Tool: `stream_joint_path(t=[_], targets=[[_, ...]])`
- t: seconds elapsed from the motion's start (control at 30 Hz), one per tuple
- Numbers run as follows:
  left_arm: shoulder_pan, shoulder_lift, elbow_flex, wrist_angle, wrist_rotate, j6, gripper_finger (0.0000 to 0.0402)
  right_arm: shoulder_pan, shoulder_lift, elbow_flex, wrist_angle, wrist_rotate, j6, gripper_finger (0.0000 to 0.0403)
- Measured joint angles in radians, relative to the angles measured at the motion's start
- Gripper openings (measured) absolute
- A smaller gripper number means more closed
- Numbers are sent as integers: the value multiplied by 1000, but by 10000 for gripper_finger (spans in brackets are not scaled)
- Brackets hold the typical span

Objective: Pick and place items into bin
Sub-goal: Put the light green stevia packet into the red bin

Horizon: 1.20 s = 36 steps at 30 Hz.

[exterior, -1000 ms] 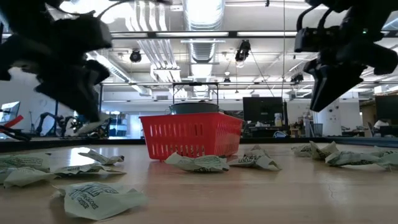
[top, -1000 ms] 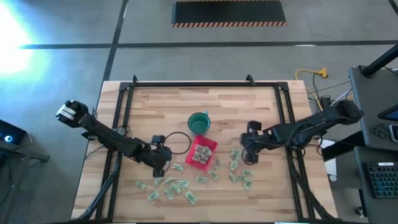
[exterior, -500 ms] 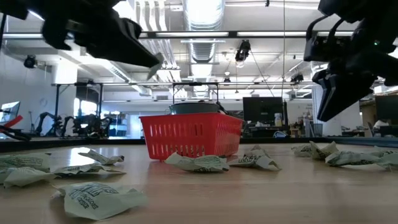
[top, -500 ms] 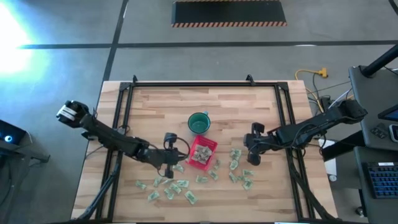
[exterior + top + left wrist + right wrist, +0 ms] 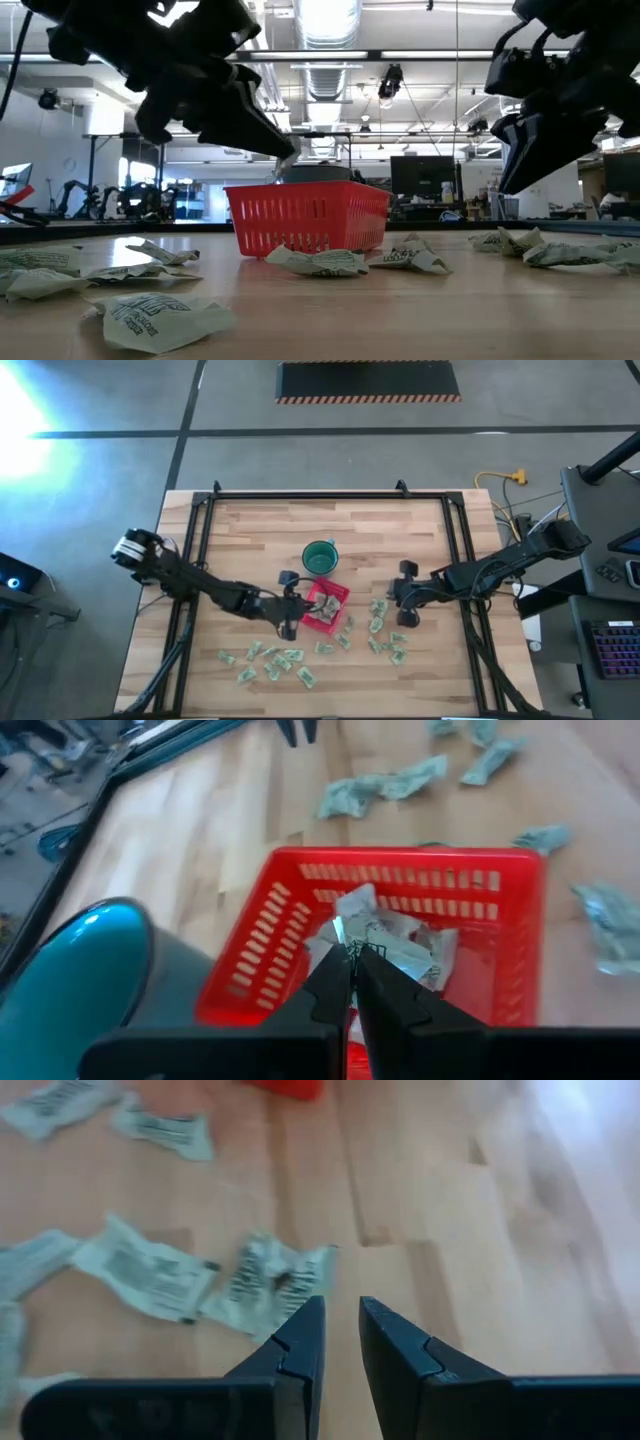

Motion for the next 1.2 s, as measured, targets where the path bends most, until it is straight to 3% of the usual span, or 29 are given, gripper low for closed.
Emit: stream_joint_path(t=[0.17, 0.47, 0.6, 1.2], targets=[[0, 17, 0, 0, 87, 27, 11, 0, 0, -22, 49, -51, -4, 56], [0, 7, 0, -1, 74, 28, 114, 0, 0, -34, 87, -73, -4, 56], [0, 7, 0, -3, 59, 28, 141, 0, 13, -70, 192, -77, -16, 56], [-2, 5, 0, -22, 56, 25, 150, -2, 128, -172, 452, -69, -91, 67]])
